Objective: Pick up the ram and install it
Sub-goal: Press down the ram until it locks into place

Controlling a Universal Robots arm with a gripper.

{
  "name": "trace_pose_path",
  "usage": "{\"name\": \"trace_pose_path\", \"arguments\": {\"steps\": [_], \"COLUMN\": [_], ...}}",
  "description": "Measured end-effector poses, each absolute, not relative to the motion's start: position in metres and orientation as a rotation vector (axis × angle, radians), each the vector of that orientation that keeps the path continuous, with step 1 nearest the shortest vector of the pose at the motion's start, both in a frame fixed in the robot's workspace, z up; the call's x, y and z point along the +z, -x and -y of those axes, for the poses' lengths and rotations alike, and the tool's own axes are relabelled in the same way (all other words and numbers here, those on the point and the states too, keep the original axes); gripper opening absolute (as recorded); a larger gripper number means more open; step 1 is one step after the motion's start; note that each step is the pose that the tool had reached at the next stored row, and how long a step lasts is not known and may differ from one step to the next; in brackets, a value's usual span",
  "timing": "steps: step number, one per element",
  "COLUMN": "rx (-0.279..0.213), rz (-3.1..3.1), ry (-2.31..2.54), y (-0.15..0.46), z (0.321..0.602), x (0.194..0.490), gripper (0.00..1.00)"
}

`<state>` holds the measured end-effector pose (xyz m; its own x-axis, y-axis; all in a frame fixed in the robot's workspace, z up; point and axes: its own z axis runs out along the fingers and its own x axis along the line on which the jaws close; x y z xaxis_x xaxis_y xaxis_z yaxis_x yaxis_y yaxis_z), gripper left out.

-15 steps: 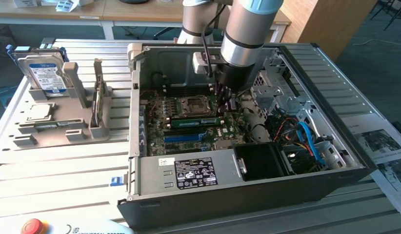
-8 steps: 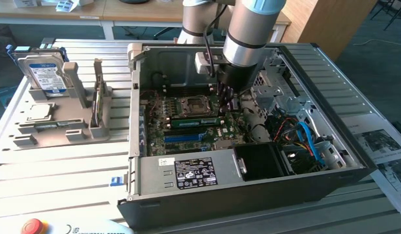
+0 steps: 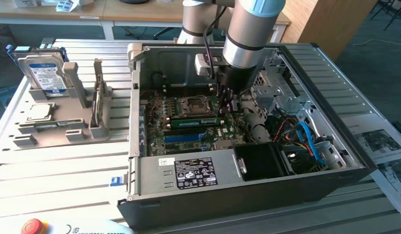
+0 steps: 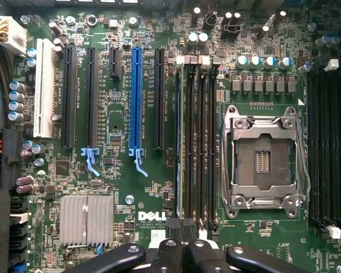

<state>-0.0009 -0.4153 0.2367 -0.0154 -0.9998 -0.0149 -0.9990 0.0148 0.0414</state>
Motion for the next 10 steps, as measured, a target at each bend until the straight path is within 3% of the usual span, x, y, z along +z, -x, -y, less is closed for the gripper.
{"name": "trace_pose_path", "arguments": {"steps": [10], "rx": [-0.062], "rz": [2.225], "ry": [-2.192], "y": [0.0008], "z": [0.4152], "x": [0.2326], "gripper": [0.11]}}
